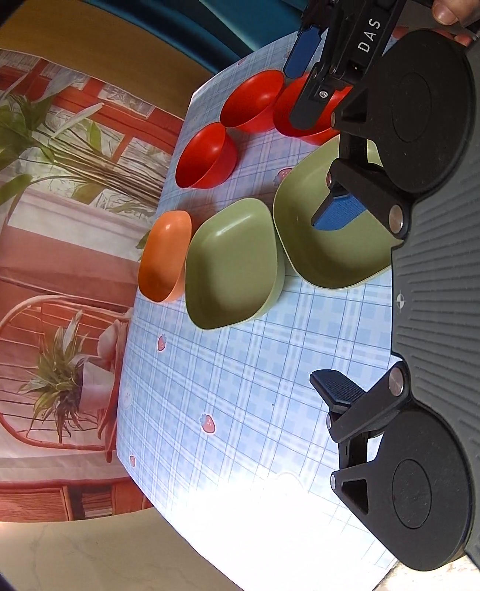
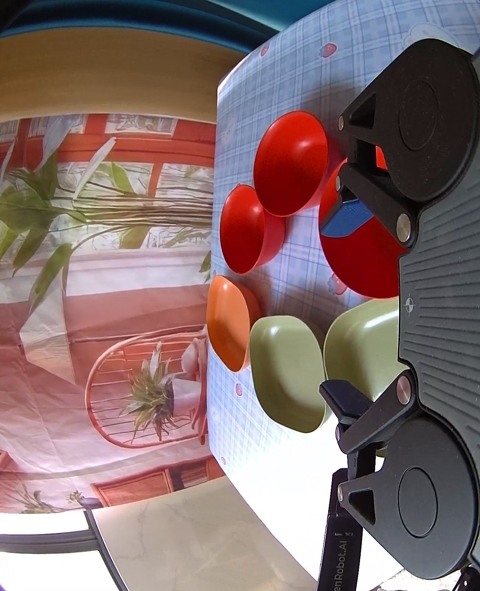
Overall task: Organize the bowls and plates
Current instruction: 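Lower the left gripper toward the rim of the olive-green plate, then close the left gripper on the olive-green plate rim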
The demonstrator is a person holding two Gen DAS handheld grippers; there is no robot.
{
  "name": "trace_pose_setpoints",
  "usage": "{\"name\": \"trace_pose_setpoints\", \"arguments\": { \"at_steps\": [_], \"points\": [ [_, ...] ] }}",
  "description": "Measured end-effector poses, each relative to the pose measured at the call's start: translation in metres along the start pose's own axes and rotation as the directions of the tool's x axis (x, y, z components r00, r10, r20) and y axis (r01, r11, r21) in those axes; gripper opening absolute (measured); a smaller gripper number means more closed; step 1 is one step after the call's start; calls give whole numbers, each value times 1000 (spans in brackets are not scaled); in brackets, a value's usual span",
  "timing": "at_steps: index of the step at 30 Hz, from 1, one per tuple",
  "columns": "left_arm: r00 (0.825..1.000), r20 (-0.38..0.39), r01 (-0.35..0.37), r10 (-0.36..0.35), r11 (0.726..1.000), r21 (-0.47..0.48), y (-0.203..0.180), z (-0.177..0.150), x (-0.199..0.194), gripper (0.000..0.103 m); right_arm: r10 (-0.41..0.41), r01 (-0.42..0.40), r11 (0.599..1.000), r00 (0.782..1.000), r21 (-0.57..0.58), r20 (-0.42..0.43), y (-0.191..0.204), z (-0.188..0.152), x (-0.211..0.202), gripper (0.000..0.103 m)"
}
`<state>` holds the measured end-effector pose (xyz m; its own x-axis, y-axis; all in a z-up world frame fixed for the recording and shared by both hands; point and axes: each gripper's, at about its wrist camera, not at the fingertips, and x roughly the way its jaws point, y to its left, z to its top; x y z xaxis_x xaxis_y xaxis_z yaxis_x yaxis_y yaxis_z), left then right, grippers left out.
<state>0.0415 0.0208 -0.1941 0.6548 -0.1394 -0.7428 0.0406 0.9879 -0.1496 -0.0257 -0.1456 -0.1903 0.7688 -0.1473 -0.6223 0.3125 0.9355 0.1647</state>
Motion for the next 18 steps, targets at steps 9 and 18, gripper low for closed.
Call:
{"name": "trace_pose_setpoints", "arguments": {
  "at_steps": [9,18],
  "points": [
    [1000,-9,29,-29,999,-17,-1,-5,2,71,27,-28,999,998,-18,-58,10,-15,3,75],
    [995,-75,66,-66,998,-4,-1,-14,12,60,35,-40,998,994,-42,-105,21,-32,-4,57]
  ]
}}
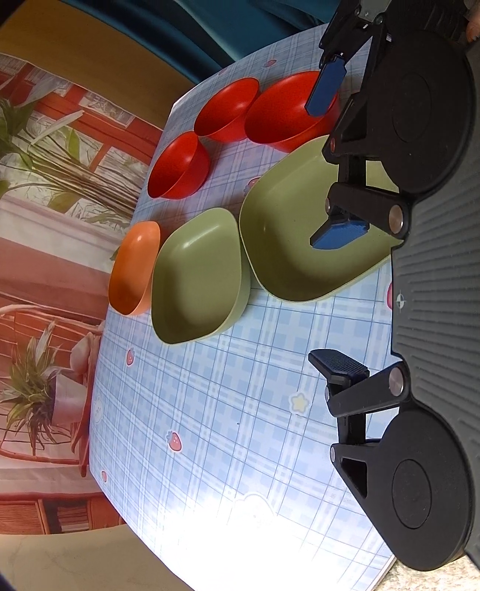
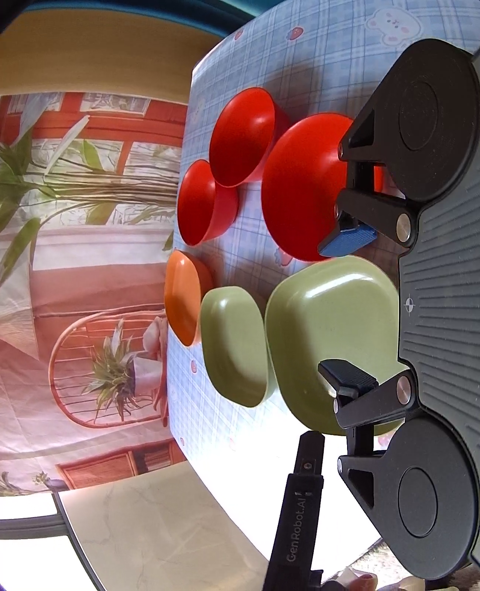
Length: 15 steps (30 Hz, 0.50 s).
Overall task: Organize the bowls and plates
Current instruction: 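Close the left gripper on the olive-green plate rim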
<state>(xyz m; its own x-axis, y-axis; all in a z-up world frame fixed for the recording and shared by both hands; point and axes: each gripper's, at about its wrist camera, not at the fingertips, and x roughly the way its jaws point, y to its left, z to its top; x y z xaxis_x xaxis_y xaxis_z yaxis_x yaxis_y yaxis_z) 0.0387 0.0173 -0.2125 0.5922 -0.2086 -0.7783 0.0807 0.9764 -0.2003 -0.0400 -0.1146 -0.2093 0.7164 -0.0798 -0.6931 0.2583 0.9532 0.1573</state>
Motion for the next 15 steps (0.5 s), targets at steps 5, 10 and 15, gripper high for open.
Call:
{"name": "trace_pose_setpoints", "arguments": {
  "at_steps": [5,10,15],
  "points": [
    [999,-38,26,-26,1000,10,-2,-6,8,52,11,-10,999,999,32,-45,-4,-9,3,45],
    [998,-46,34,-34,999,-9,2,-7,12,44,2,2,998,998,66,-69,-11,-10,9,42],
    [996,-63,53,-55,998,-30,5,-8,18,40,-6,15,994,997,109,-78,-20,-11,15,42]
  ]
}}
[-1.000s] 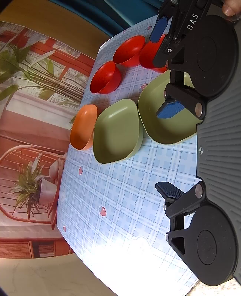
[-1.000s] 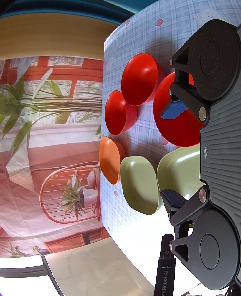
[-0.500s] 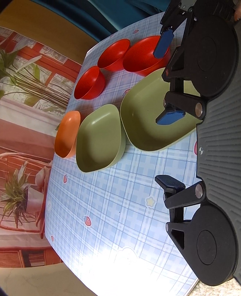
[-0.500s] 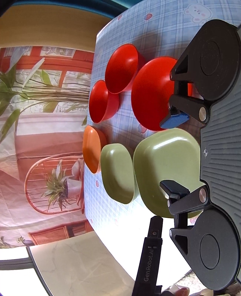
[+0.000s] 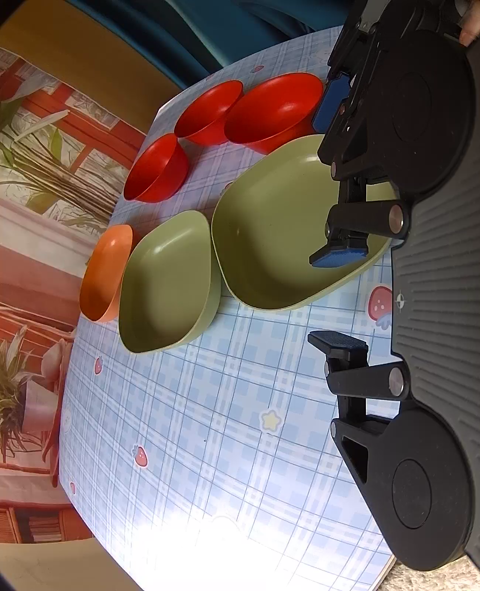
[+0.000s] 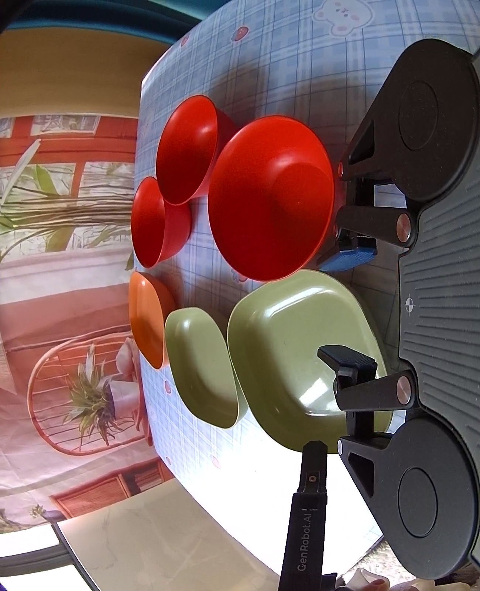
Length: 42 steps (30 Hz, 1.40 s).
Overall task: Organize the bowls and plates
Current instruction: 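Close the left gripper on the olive-green plate rim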
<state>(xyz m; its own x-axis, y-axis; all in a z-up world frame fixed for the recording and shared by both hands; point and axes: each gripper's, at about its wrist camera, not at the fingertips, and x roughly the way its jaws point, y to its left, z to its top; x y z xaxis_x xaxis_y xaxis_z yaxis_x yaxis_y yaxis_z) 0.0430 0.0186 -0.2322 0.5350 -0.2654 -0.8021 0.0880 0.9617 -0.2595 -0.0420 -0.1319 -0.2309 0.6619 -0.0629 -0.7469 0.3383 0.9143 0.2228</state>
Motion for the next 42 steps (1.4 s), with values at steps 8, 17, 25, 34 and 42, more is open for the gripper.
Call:
{"name": "trace_pose_setpoints", "arguments": {
  "at_steps": [8,17,25,34,42],
  "points": [
    [1000,-15,24,-24,1000,18,-1,-1,9,37,14,-12,998,1000,63,-23,-11,-2,14,36],
    [998,-33,47,-46,998,31,-1,-3,17,24,21,-19,998,1000,65,-23,-12,-1,26,32],
    [1000,-13,27,-27,999,30,0,-2,12,20,27,-25,998,999,65,-23,-13,-3,25,19],
    [999,38,-29,27,998,63,-3,1,-3,20,46,-46,999,999,-1,-4,1,0,18,18],
    [996,86,-38,31,996,84,-7,4,-14,21,59,-59,998,998,0,15,3,2,11,19]
  ]
}}
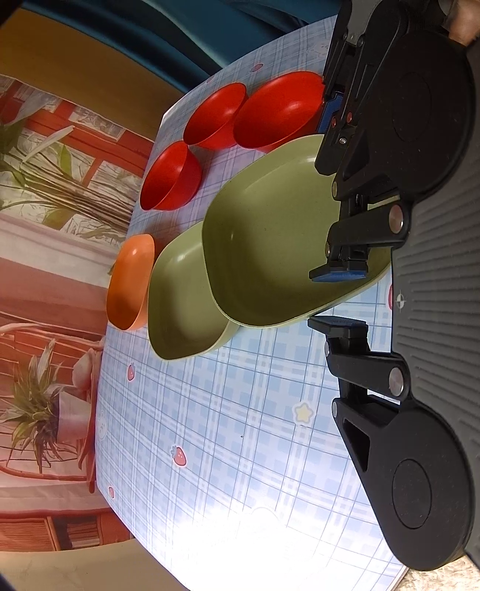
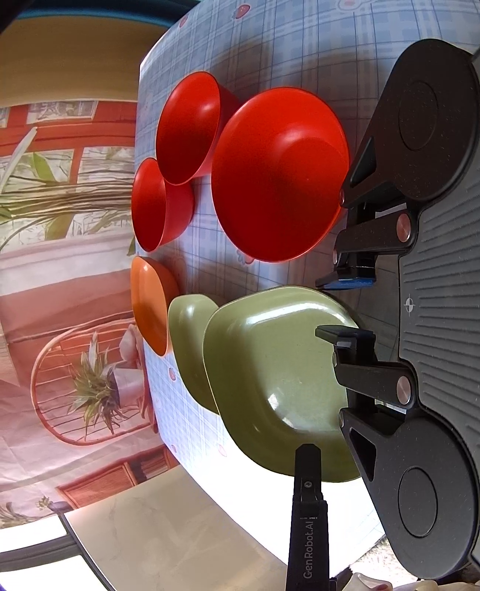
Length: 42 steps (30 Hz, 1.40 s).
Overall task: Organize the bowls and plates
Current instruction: 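Close the left gripper on the olive-green plate rim, then lift the green plate with the left gripper over the other green plate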
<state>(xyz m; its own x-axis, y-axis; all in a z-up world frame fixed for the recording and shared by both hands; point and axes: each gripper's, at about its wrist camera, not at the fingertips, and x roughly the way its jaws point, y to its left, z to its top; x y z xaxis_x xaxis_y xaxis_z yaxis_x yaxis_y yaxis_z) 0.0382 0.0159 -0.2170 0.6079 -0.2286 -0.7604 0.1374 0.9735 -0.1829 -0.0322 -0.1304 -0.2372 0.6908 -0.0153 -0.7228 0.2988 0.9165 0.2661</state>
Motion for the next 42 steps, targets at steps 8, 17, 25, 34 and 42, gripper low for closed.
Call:
{"name": "trace_pose_setpoints", "arguments": {
  "at_steps": [8,17,25,34,42],
  "points": [
    [1000,9,-4,4,1000,4,0,-1,0,21,5,-5,1000,1000,12,3,0,0,-1,18],
    [999,39,1,-1,1000,5,2,4,-6,21,17,-17,1000,1000,5,20,2,4,-2,18],
    [996,94,-11,5,998,58,1,33,-12,21,49,-50,999,997,2,61,3,33,5,18],
    [996,85,-40,34,996,74,19,82,23,21,64,-61,997,995,-37,79,10,75,42,18],
    [998,19,-54,52,995,82,32,107,61,21,59,-56,998,996,-42,66,8,102,78,18]
  ]
}}
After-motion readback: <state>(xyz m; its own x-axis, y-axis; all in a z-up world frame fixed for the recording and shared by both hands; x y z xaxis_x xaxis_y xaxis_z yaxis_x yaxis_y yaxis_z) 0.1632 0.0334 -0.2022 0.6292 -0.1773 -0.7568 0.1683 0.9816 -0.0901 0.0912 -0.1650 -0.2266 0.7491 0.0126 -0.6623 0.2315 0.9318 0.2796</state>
